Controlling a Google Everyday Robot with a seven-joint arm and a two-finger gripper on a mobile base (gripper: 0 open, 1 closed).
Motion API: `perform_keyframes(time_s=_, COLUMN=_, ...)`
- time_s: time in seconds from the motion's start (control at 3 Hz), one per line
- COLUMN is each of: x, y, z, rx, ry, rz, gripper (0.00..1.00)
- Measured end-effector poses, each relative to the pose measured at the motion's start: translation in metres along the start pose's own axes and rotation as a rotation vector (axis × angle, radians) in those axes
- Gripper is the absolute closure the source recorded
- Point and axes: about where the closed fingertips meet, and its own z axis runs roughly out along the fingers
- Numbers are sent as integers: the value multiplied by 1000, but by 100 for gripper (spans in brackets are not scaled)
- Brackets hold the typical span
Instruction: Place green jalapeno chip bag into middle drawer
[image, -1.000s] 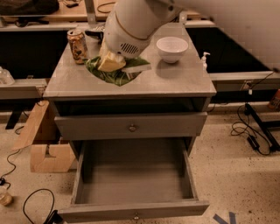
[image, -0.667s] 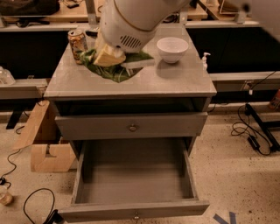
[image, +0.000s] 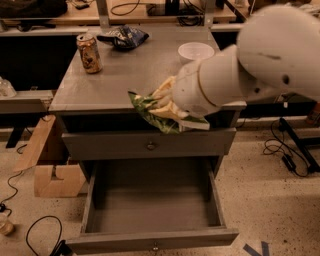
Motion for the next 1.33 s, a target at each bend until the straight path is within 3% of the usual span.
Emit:
perform_keyframes(time_s=0.33, x=58, y=21, z=14, rx=14, ry=-155, rz=142, gripper=100)
perform_keyframes(time_s=0.67, x=89, y=28, z=20, rx=15, ry=-252, rz=211, gripper=100)
perform_keyframes(time_s=1.0, x=89, y=28, z=20, rx=15, ry=-252, rz=211, gripper=100)
perform_keyframes(time_s=1.33, x=107, y=38, z=29, rx=23, ry=-236, rz=247, gripper=100)
